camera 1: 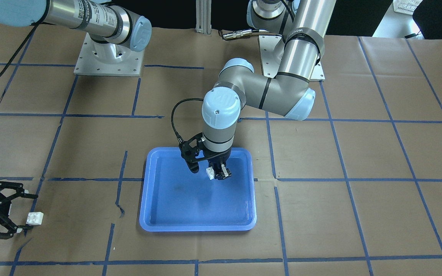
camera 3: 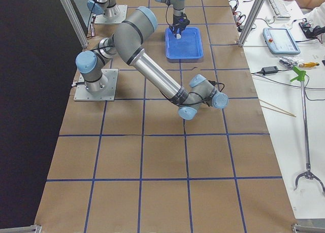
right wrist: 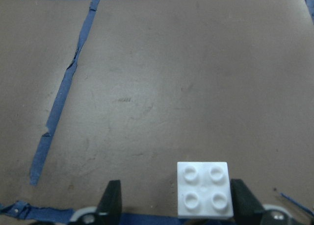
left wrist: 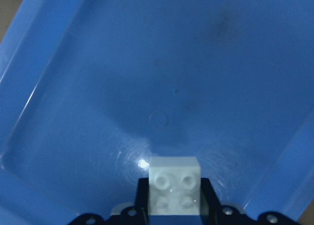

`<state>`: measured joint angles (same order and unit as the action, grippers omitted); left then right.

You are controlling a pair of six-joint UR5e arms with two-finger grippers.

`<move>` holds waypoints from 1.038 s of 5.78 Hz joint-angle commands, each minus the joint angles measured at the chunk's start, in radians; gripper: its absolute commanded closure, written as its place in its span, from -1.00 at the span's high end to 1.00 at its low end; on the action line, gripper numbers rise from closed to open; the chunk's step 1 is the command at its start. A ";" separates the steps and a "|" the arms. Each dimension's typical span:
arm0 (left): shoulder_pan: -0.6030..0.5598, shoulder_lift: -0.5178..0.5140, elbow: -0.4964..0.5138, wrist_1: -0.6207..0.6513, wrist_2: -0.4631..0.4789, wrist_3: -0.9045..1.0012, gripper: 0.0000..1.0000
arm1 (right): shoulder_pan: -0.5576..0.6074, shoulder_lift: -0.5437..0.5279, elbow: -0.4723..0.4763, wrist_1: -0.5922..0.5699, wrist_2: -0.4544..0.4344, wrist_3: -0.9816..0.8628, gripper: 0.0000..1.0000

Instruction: Assemble white blocks and place on blue tray

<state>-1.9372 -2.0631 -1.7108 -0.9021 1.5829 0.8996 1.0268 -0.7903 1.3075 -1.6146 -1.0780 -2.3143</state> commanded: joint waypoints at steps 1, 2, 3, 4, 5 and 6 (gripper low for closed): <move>-0.014 -0.029 0.013 0.034 0.000 0.203 -1.00 | -0.001 -0.003 -0.008 -0.001 0.001 -0.002 -0.15; -0.012 -0.038 0.051 0.032 0.000 0.290 -1.00 | -0.001 -0.007 -0.011 -0.001 0.003 -0.002 -0.32; -0.014 -0.066 0.063 0.054 0.000 0.291 -1.00 | -0.001 -0.021 -0.025 0.002 0.004 0.004 -0.35; -0.011 -0.083 0.065 0.072 0.003 0.291 -1.00 | 0.001 -0.065 -0.043 0.010 0.009 0.016 -0.38; -0.009 -0.086 0.062 0.071 0.005 0.289 -1.00 | 0.006 -0.107 -0.039 0.027 0.012 0.047 -0.39; -0.003 -0.086 0.057 0.065 0.005 0.289 -0.98 | 0.009 -0.131 -0.025 0.033 0.035 0.049 -0.40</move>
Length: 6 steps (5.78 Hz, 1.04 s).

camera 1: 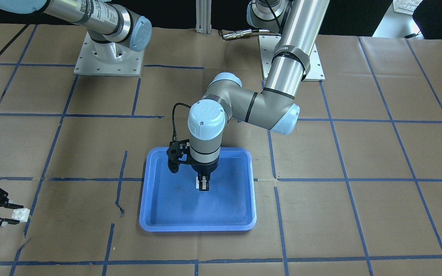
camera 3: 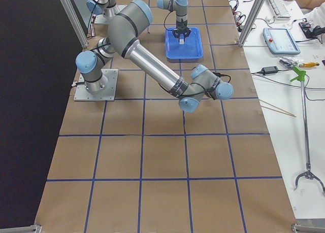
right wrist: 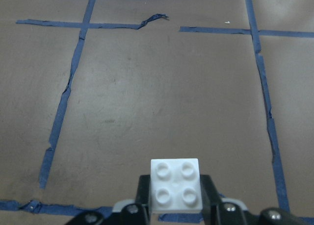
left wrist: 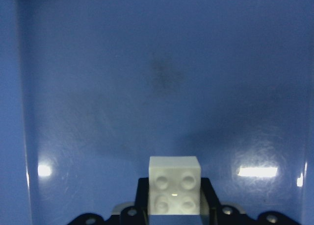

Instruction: Assemble white blocks and place on blue tray

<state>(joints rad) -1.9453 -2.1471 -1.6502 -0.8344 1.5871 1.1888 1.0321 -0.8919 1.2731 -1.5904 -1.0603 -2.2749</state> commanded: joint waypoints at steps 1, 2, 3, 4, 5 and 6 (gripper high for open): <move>0.006 -0.003 -0.017 -0.005 -0.001 -0.002 -0.96 | 0.005 -0.057 0.050 0.020 0.023 0.008 -0.40; 0.006 -0.004 -0.020 -0.005 -0.001 -0.002 -0.75 | 0.011 -0.120 0.134 0.017 0.048 0.008 -0.40; 0.006 -0.005 -0.014 -0.009 -0.004 -0.003 0.91 | 0.019 -0.181 0.240 -0.024 0.090 0.015 -0.40; 0.006 -0.002 -0.011 -0.025 -0.003 -0.005 0.96 | 0.037 -0.227 0.334 -0.110 0.106 0.070 -0.40; 0.006 0.025 0.004 -0.084 -0.001 -0.009 0.96 | 0.072 -0.257 0.391 -0.158 0.112 0.095 -0.40; 0.015 0.097 0.009 -0.166 -0.002 -0.014 0.96 | 0.100 -0.278 0.431 -0.204 0.114 0.163 -0.39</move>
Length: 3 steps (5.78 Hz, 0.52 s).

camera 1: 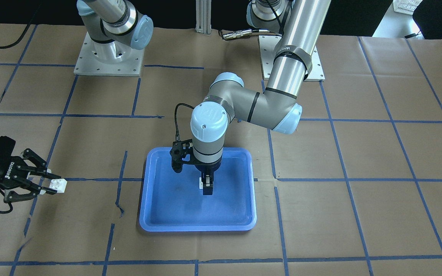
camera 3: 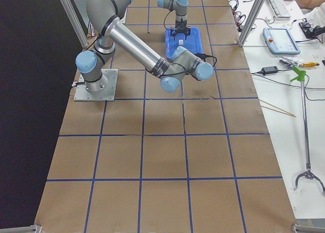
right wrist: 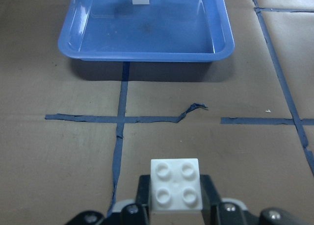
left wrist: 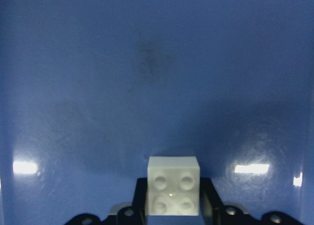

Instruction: Assemble white blocks and place on blue tray

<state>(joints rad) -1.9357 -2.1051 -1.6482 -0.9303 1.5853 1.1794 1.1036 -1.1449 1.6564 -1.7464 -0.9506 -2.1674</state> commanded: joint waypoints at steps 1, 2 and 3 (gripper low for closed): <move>0.038 0.162 0.021 -0.237 -0.017 -0.009 0.96 | 0.060 -0.036 0.072 -0.064 0.028 0.073 -0.37; 0.047 0.289 0.071 -0.451 -0.028 -0.009 0.96 | 0.115 -0.036 0.092 -0.103 0.056 0.130 -0.34; 0.078 0.382 0.108 -0.619 -0.030 -0.012 0.96 | 0.204 -0.035 0.121 -0.205 0.056 0.212 -0.35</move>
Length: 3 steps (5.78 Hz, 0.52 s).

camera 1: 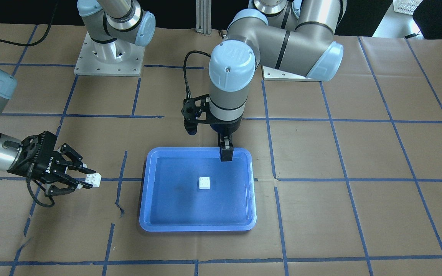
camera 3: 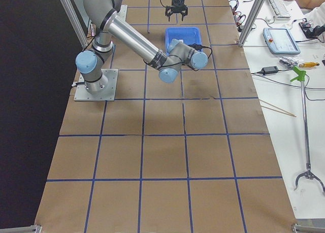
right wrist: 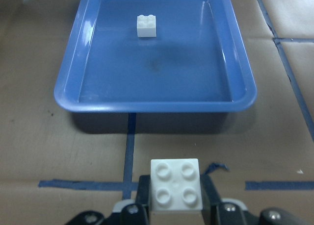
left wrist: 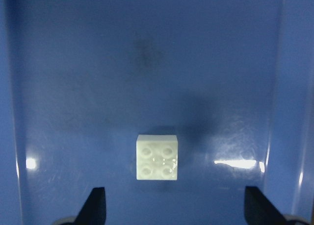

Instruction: Assemble white blocks and place on blue tray

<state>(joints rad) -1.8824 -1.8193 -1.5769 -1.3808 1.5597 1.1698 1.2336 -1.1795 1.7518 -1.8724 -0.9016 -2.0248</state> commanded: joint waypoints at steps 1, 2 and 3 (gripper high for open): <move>0.043 0.170 0.047 -0.243 -0.004 -0.019 0.96 | 0.163 0.001 0.072 -0.247 0.030 0.210 -0.35; 0.045 0.220 0.048 -0.263 0.000 -0.072 0.96 | 0.238 0.010 0.118 -0.445 0.064 0.392 -0.35; 0.049 0.262 0.035 -0.283 0.006 -0.175 0.96 | 0.306 0.029 0.156 -0.584 0.064 0.494 -0.35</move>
<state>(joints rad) -1.8380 -1.6023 -1.5350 -1.6388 1.5610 1.0757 1.4714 -1.1644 1.8693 -2.3093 -0.8466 -1.6474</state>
